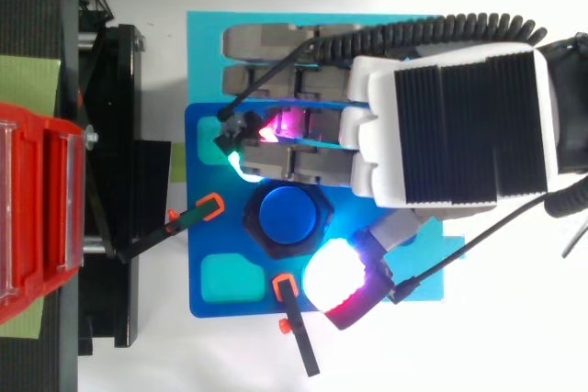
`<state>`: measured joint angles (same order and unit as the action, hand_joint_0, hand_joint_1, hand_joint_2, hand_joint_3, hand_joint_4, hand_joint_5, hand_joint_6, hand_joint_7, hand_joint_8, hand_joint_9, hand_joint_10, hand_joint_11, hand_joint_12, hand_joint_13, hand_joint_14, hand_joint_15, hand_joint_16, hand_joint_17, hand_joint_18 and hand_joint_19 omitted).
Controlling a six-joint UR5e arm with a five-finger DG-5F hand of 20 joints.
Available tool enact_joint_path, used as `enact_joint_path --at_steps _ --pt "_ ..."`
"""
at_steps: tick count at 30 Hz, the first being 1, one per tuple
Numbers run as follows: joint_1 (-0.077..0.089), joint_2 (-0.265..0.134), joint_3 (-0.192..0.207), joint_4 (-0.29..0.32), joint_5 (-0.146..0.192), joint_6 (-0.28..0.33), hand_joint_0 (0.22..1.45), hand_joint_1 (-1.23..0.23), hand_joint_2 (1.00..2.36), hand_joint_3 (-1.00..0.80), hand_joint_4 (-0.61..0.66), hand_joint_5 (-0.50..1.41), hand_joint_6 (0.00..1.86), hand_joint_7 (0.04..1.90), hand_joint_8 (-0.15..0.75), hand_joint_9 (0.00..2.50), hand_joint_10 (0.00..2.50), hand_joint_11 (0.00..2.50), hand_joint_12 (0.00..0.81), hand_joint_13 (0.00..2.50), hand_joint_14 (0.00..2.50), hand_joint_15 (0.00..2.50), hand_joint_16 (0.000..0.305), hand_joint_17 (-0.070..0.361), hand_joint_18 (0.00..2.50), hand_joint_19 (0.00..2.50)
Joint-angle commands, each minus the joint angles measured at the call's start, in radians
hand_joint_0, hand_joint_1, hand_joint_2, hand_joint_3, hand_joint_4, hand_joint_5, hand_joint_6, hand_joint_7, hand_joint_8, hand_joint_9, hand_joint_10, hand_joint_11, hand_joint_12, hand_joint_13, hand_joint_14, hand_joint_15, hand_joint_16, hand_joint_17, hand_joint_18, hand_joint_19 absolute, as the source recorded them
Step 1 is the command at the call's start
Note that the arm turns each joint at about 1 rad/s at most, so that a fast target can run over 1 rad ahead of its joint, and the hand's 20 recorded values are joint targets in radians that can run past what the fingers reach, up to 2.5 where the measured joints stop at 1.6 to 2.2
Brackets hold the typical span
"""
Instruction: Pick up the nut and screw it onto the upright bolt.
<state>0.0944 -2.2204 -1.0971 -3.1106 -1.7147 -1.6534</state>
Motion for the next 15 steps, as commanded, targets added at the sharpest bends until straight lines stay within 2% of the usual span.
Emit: enact_joint_path --at_steps 1,8,12,13,15 --pt "-0.01 -0.001 0.013 -0.005 -0.014 -0.011 0.52 -0.09 1.0 -0.5 0.14 0.05 0.56 1.34 0.249 0.94 0.0 0.0 0.265 0.57 0.0 0.0 0.027 0.06 0.21 0.0" --pt "-0.028 -0.001 0.042 -0.051 -0.029 -0.04 0.53 -0.11 1.0 -0.5 0.13 0.08 0.56 1.36 0.213 1.21 0.0 0.0 0.197 0.76 0.0 0.0 0.018 0.041 0.42 0.0" --pt "-0.042 -0.001 0.056 -0.065 -0.04 -0.043 0.53 -0.12 1.0 -0.5 0.15 0.08 0.56 1.37 0.203 1.25 0.0 0.0 0.184 0.78 0.0 0.0 0.016 0.036 0.44 0.0" --pt "-0.042 -0.001 0.059 -0.066 -0.042 -0.043 0.53 -0.12 1.0 -0.5 0.16 0.08 0.52 1.46 0.217 1.24 0.0 0.0 0.193 0.76 0.0 0.0 0.017 0.037 0.43 0.0" --pt "-0.047 -0.001 0.065 -0.072 -0.046 -0.045 0.53 -0.12 1.0 -0.5 0.17 0.08 0.5 1.47 0.234 1.21 0.0 0.0 0.205 0.73 0.0 0.0 0.019 0.042 0.38 0.0"
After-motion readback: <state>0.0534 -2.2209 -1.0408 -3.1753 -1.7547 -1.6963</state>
